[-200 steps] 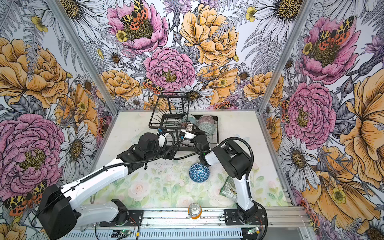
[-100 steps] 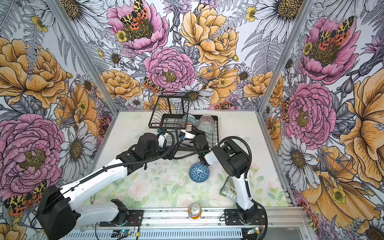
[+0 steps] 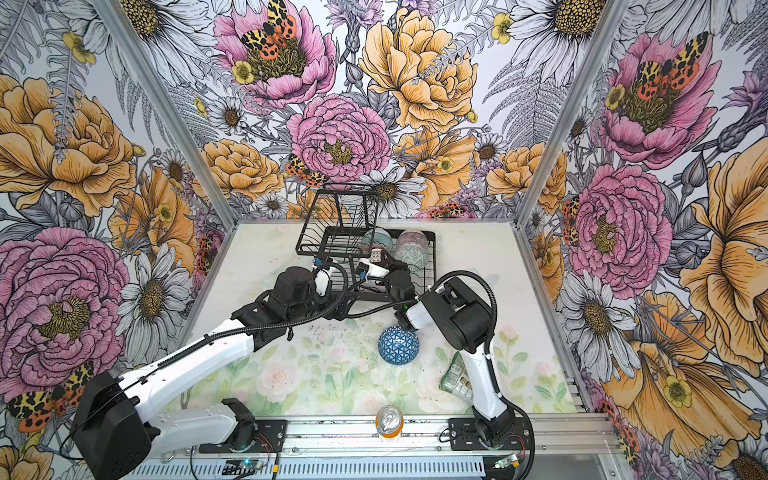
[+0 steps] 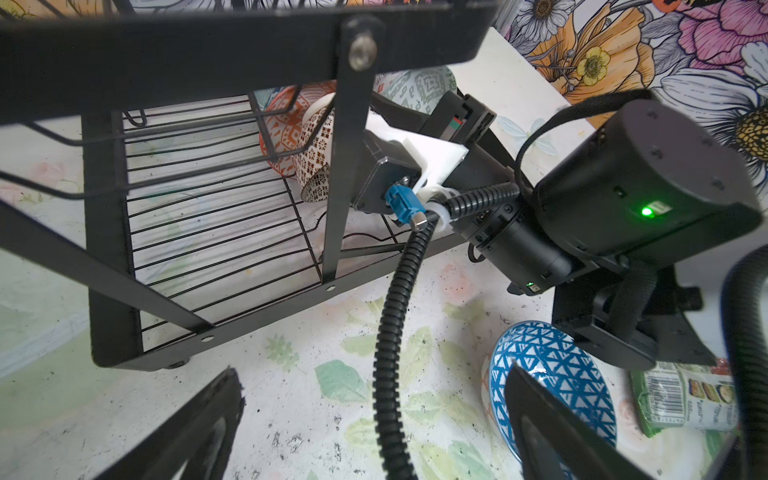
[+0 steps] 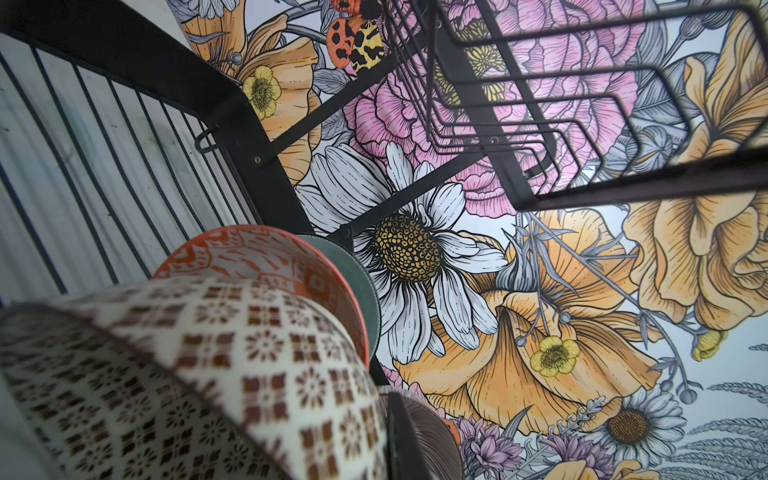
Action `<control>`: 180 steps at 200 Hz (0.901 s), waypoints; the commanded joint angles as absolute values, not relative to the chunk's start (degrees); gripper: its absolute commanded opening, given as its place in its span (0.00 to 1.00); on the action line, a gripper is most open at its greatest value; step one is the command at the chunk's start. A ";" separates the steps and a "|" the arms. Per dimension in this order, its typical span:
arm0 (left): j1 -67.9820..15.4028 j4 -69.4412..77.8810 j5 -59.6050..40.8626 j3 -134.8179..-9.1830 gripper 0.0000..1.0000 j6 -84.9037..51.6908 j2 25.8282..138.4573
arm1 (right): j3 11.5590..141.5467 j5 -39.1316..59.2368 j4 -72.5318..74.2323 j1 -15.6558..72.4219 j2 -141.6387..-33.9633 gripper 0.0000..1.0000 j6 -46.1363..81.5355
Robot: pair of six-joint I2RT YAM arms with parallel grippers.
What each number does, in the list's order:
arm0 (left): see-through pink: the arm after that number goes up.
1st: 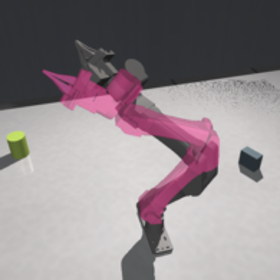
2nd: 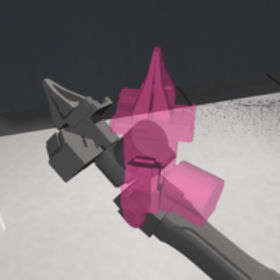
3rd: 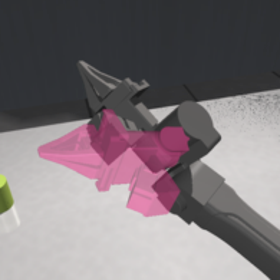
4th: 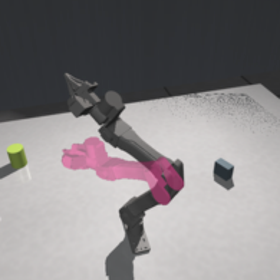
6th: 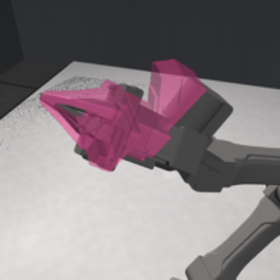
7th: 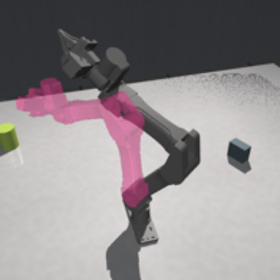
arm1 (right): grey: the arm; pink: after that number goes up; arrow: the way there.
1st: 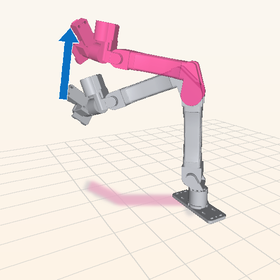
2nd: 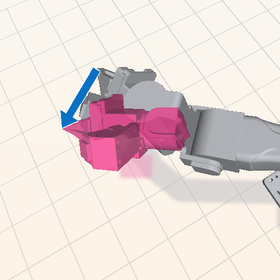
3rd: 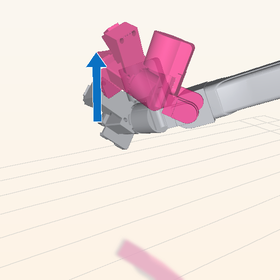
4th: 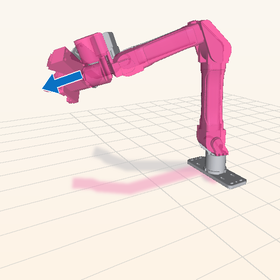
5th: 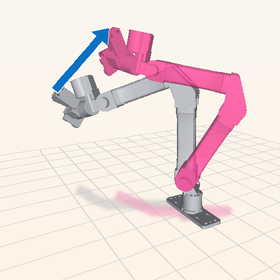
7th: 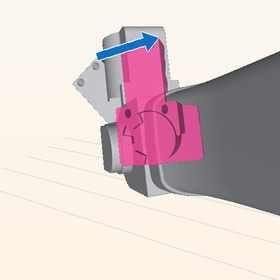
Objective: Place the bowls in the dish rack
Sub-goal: 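Lower the brown-and-white bowl upright beside the orange bowl and open the right gripper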
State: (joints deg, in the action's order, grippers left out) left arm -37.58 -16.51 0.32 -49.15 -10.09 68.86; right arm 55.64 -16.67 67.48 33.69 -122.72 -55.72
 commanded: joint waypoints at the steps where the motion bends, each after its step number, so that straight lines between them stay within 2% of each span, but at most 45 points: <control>1: -36.96 -15.47 -1.09 -48.80 0.99 -10.67 67.97 | 56.17 -16.18 65.48 34.45 -124.95 0.09 -56.76; 48: -37.00 -15.47 -1.32 -49.04 0.99 -10.64 68.37 | 54.81 -15.74 65.23 34.45 -124.45 0.19 -56.41; 180: -36.99 -15.40 -1.33 -48.52 0.99 -10.81 68.16 | 51.38 -13.92 65.78 34.54 -120.72 0.19 -55.64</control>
State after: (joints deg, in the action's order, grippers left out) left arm -37.58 -16.51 0.10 -49.15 -10.11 68.86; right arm 52.77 -14.70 66.89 33.95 -122.37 -55.96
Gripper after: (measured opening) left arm 0.987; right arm 0.192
